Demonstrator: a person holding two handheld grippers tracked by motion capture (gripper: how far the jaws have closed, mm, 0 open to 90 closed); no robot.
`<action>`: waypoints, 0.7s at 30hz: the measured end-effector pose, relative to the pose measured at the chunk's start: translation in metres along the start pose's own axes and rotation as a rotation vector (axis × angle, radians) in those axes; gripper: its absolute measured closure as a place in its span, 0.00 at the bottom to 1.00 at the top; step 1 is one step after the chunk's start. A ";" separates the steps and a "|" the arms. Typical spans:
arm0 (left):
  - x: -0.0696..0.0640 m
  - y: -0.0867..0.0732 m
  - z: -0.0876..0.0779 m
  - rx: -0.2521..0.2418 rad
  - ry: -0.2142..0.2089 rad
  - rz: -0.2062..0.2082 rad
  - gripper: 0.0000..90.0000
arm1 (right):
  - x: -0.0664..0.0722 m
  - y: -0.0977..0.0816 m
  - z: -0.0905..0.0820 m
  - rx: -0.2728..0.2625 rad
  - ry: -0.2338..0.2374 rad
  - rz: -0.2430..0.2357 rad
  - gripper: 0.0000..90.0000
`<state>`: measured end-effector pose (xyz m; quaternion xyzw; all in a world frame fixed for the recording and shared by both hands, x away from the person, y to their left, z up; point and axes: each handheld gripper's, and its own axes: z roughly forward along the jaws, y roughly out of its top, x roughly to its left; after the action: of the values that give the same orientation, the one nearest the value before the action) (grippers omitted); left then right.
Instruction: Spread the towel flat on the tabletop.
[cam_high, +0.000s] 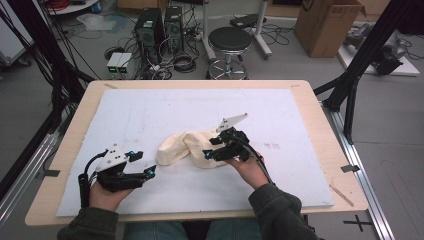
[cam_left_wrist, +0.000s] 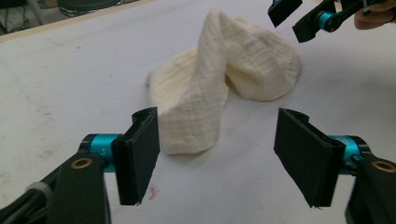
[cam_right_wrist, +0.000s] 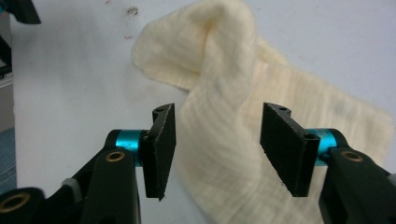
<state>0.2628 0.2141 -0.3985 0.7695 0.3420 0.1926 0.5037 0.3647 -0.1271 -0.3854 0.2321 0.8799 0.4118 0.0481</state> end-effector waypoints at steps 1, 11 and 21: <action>-0.001 0.001 0.002 0.000 -0.009 -0.002 0.40 | 0.002 -0.003 -0.001 0.000 0.001 -0.004 0.54; -0.019 0.008 0.035 0.042 -0.105 0.055 0.70 | 0.006 -0.034 -0.003 0.014 0.010 0.005 0.64; -0.014 0.010 0.085 0.187 -0.105 0.078 0.85 | -0.007 -0.048 0.011 0.074 -0.010 0.023 0.66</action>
<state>0.3106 0.1466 -0.4240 0.8347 0.3016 0.1389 0.4392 0.3564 -0.1491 -0.4293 0.2458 0.8916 0.3783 0.0394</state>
